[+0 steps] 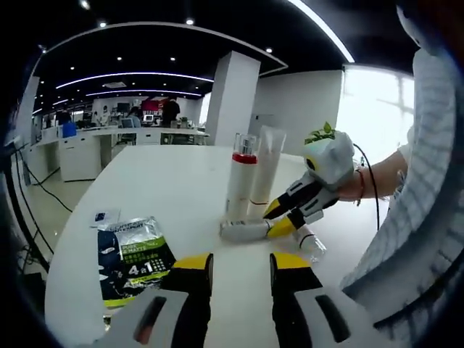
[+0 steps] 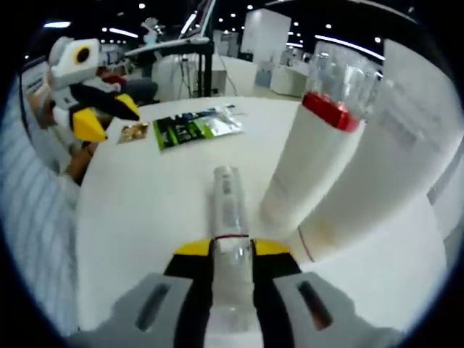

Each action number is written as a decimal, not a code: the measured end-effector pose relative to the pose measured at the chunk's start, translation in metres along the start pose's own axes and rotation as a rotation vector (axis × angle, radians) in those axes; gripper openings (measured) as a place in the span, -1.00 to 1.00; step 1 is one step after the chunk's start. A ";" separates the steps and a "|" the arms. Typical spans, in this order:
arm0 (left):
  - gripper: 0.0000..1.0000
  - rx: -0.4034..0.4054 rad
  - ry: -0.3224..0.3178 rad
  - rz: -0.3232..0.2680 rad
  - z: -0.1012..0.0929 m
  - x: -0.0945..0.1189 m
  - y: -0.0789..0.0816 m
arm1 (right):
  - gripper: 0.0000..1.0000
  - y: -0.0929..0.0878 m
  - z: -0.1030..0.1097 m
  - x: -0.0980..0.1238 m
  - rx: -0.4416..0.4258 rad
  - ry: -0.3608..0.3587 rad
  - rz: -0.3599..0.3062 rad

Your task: Arrange the skincare products in the storage area until every visible bottle or jar stands upright without overlapping.

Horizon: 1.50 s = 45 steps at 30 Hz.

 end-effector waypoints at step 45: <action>-0.35 -0.118 -0.159 0.159 0.017 -0.031 -0.019 | -0.48 0.010 0.049 -0.006 0.201 0.275 -0.002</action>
Point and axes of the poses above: the point that each gripper's makers call its tool centre point, and the gripper's own axes: x roughly backward along the fingers, z roughly to its left, y roughly out of its top, the point moved 8 cm from there along x, roughly backward along the fingers, and after that the axes turned 4 degrees about x, right-handed, at the moved point
